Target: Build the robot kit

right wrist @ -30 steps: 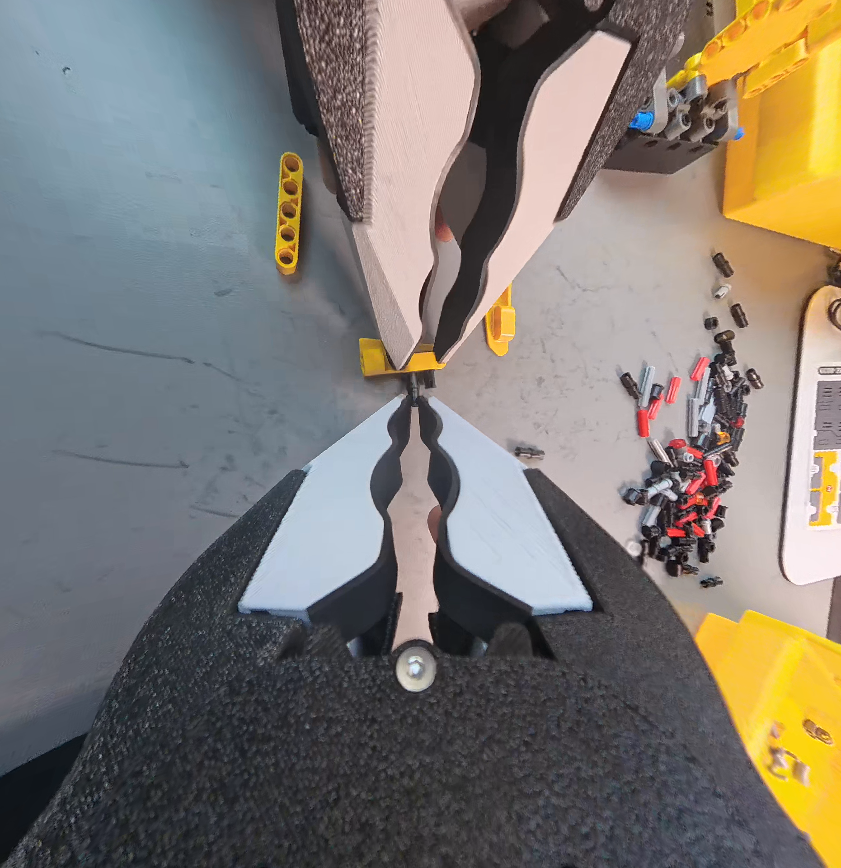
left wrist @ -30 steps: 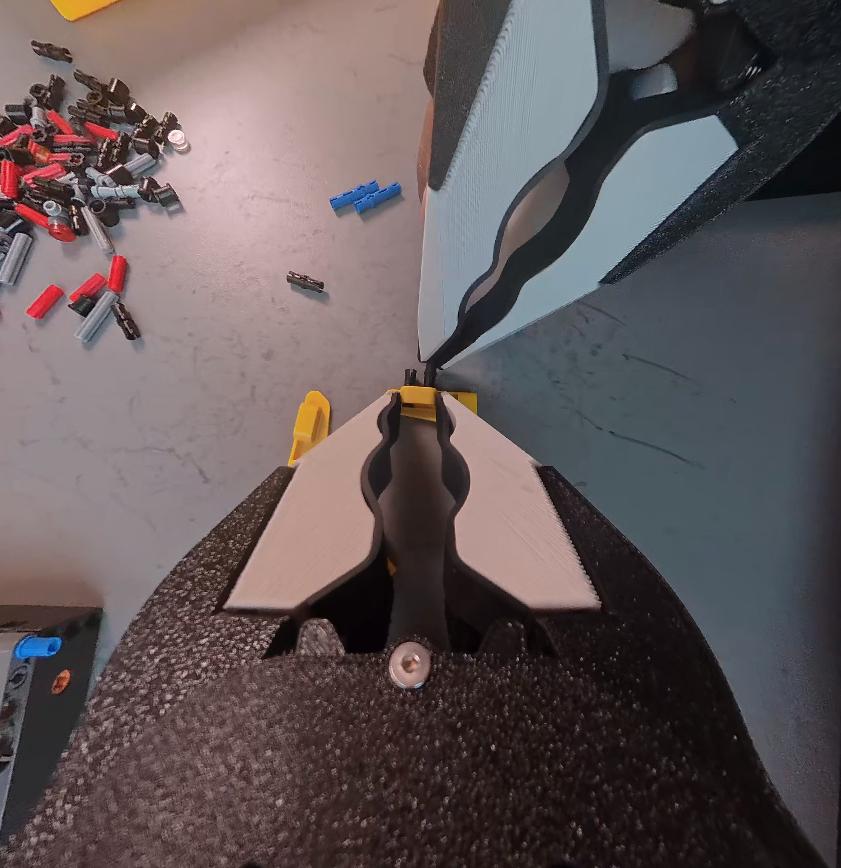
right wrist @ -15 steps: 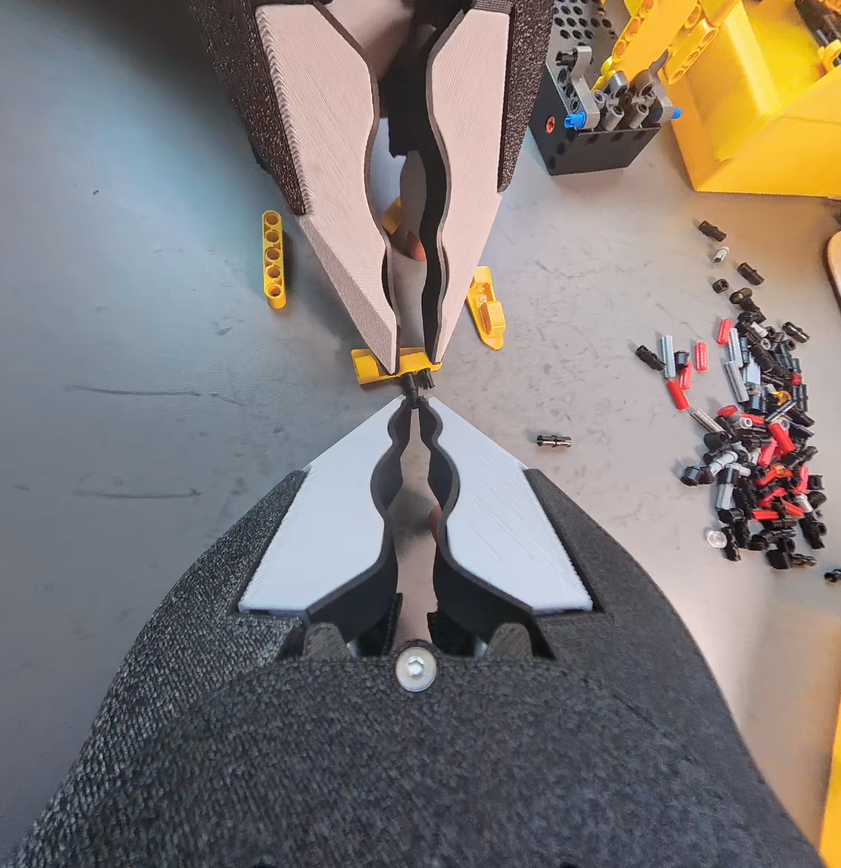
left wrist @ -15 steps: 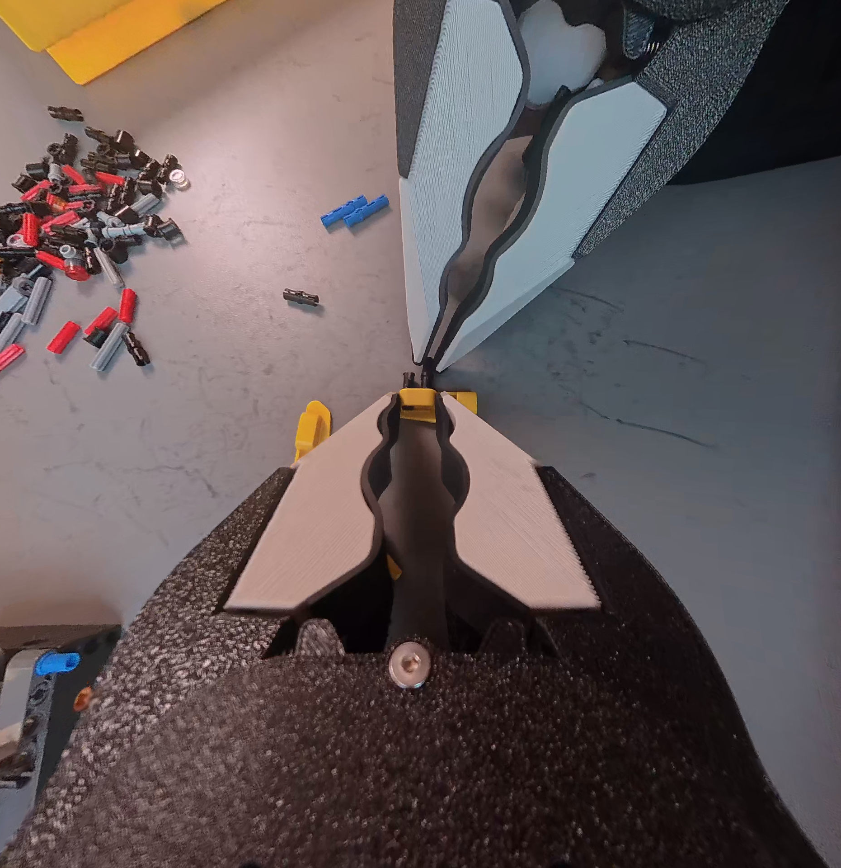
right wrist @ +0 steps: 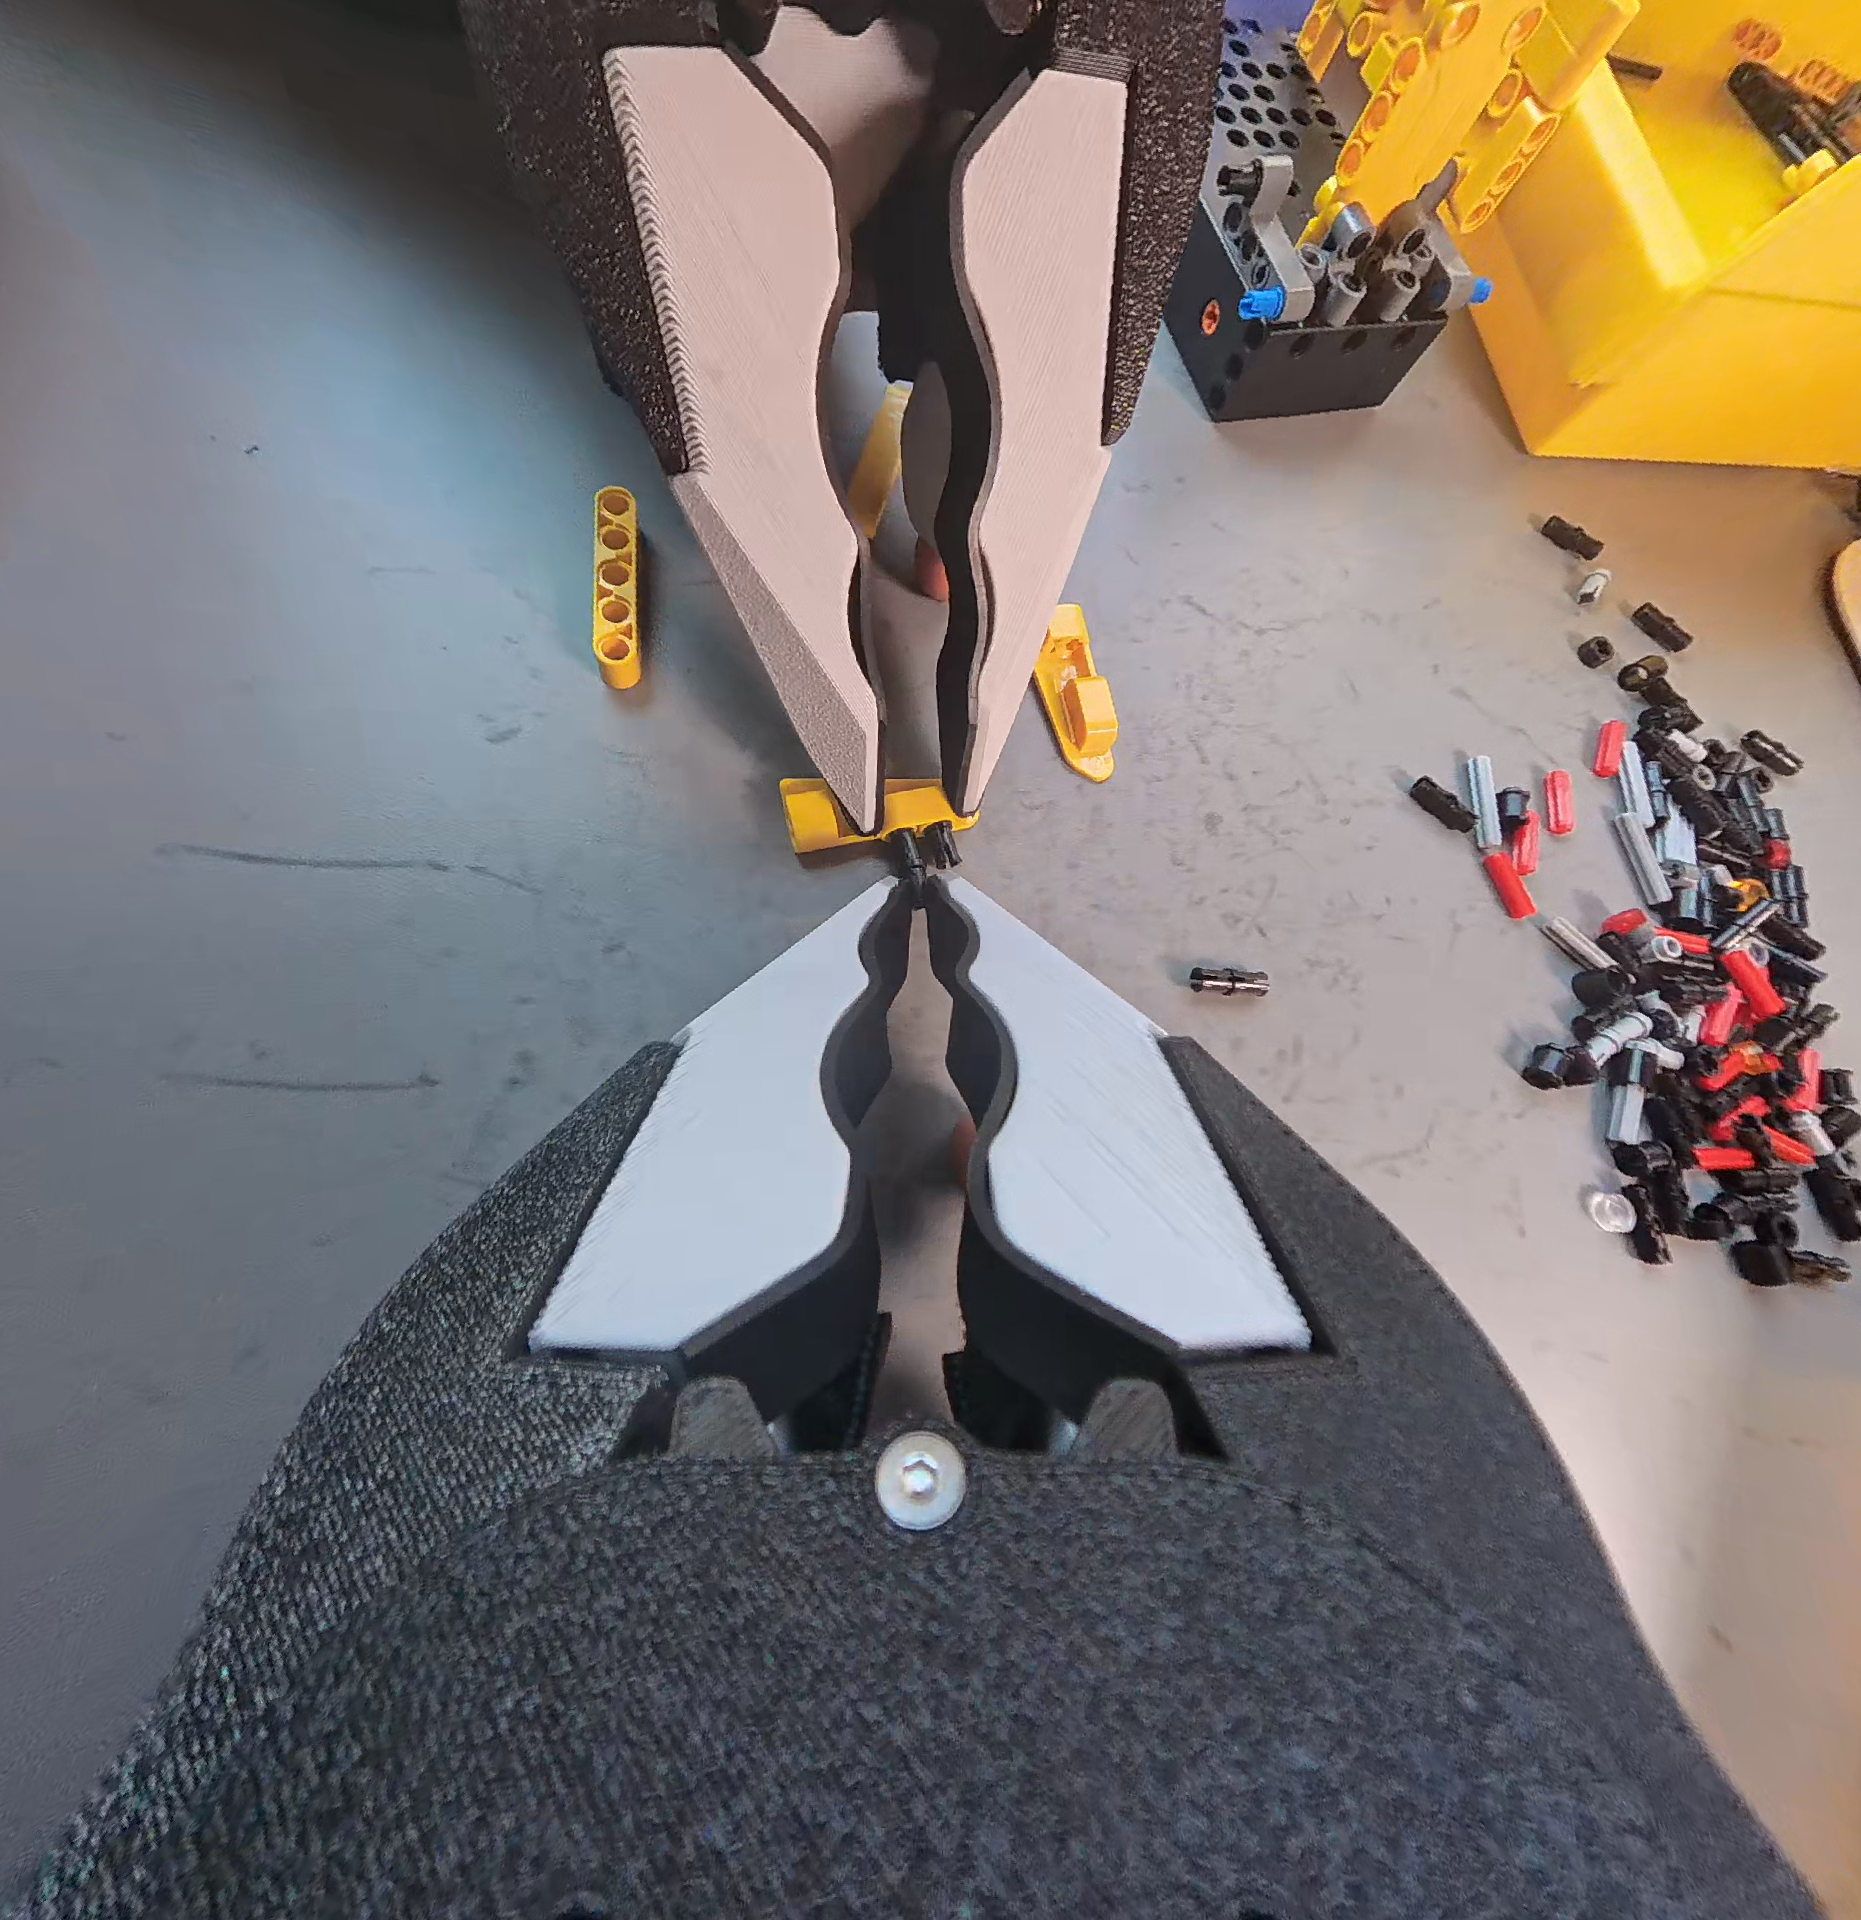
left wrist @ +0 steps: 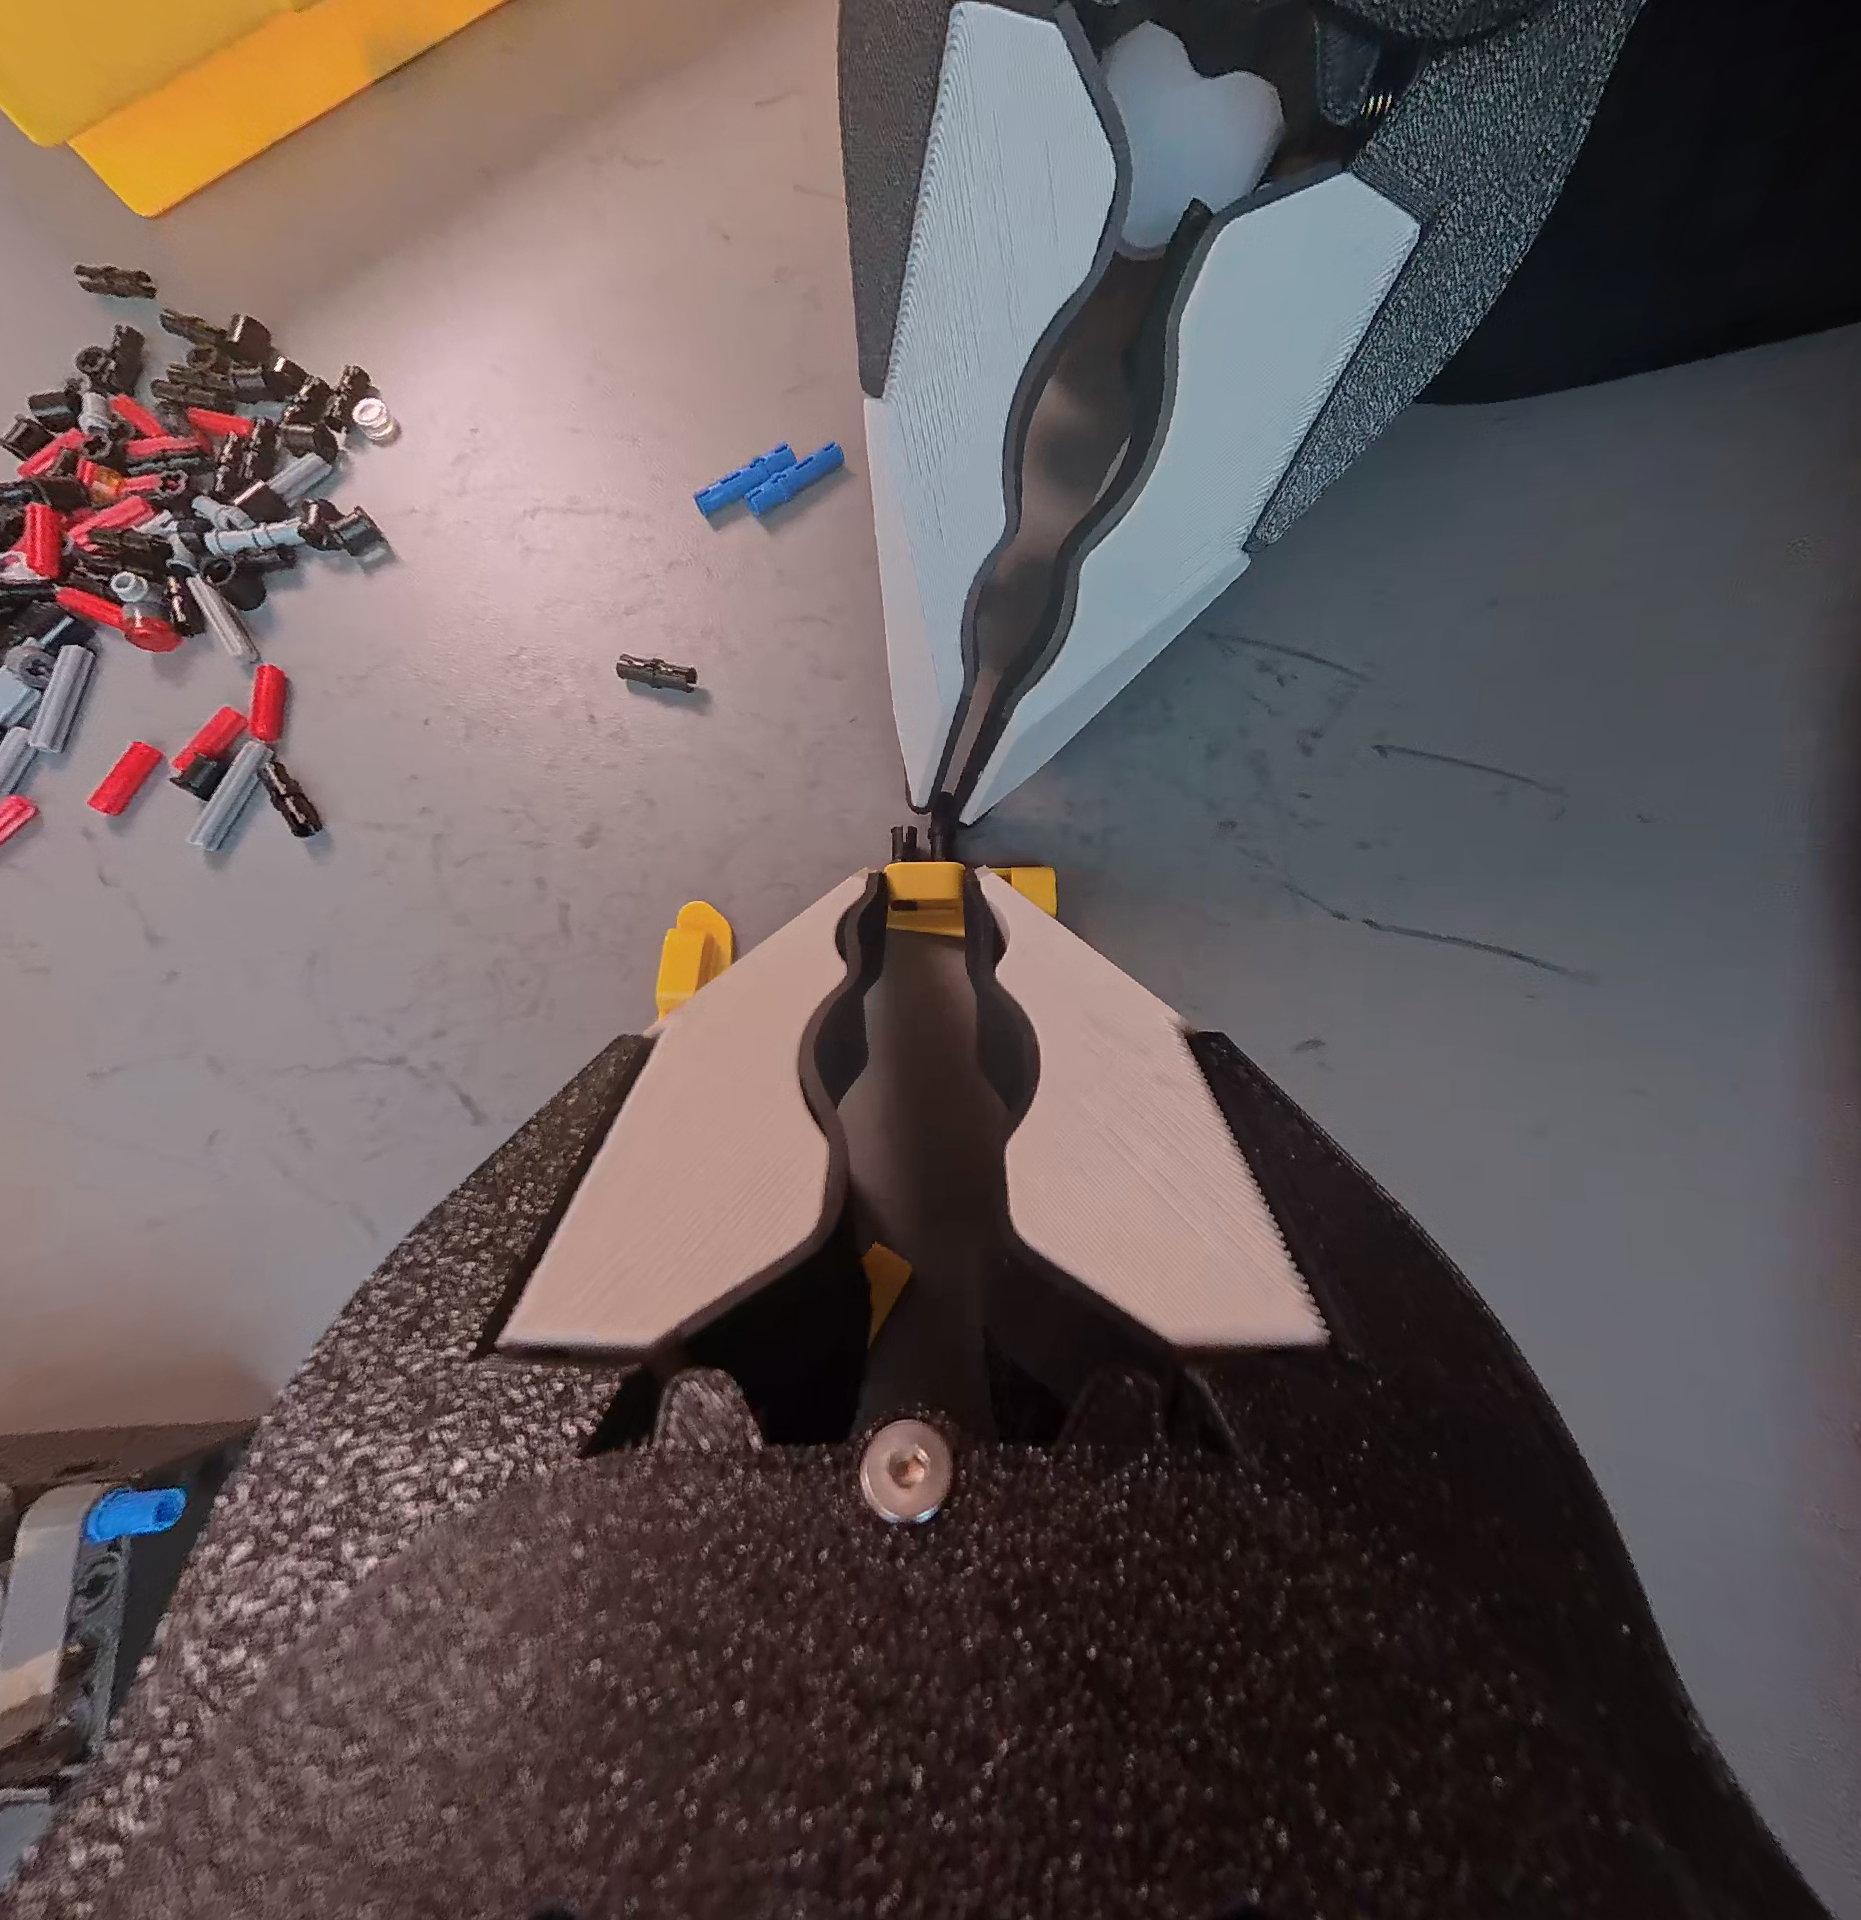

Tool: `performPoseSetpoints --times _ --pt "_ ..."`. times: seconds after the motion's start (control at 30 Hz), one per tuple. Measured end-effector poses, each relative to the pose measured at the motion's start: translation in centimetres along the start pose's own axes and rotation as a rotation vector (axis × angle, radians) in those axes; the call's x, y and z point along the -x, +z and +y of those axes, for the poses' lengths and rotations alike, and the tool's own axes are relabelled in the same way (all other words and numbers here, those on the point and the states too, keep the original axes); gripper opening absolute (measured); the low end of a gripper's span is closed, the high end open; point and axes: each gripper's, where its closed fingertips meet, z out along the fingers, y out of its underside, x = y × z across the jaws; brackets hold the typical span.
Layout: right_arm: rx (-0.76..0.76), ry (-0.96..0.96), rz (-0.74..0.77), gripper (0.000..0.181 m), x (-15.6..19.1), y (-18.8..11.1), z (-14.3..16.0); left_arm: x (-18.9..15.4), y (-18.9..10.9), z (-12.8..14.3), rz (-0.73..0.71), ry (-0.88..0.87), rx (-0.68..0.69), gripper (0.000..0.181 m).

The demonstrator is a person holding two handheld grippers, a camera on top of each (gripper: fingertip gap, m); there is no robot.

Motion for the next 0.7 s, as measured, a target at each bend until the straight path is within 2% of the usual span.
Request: performPoseSetpoints --times 0.1,0.17,0.23,0.5,0.53,0.6,0.7 --pt "-0.009 -0.006 -0.02 0.002 0.3 0.0 -0.1 0.2 0.0 0.0 -0.01 -0.004 0.0 0.013" --pt "-0.064 -0.012 -0.071 0.0 1.5 0.2 -1.3 0.2 0.2 -0.2 -0.012 -0.002 -0.002 0.012" --pt "-0.051 -0.081 -0.038 0.0 1.1 0.3 -1.3 0.3 0.1 -0.1 -0.015 0.013 0.002 0.013" --pt "-0.047 -0.016 -0.04 0.0 0.8 -0.1 -1.0 0.5 0.2 0.0 -0.01 -0.02 0.006 0.014" --pt "-0.035 -0.017 -0.024 0.001 0.5 -0.4 -0.7 0.5 0.2 0.0 -0.01 -0.02 0.006 0.014" --pt "-0.031 0.013 -0.004 0.015 0.1 -1.2 -0.6 0.5 0.1 0.0 -0.015 -0.019 0.005 0.014" --pt "-0.002 0.129 0.028 0.022 -0.5 -2.3 -0.3 0.9 -0.2 -0.3 -0.04 -0.016 -0.019 0.014"
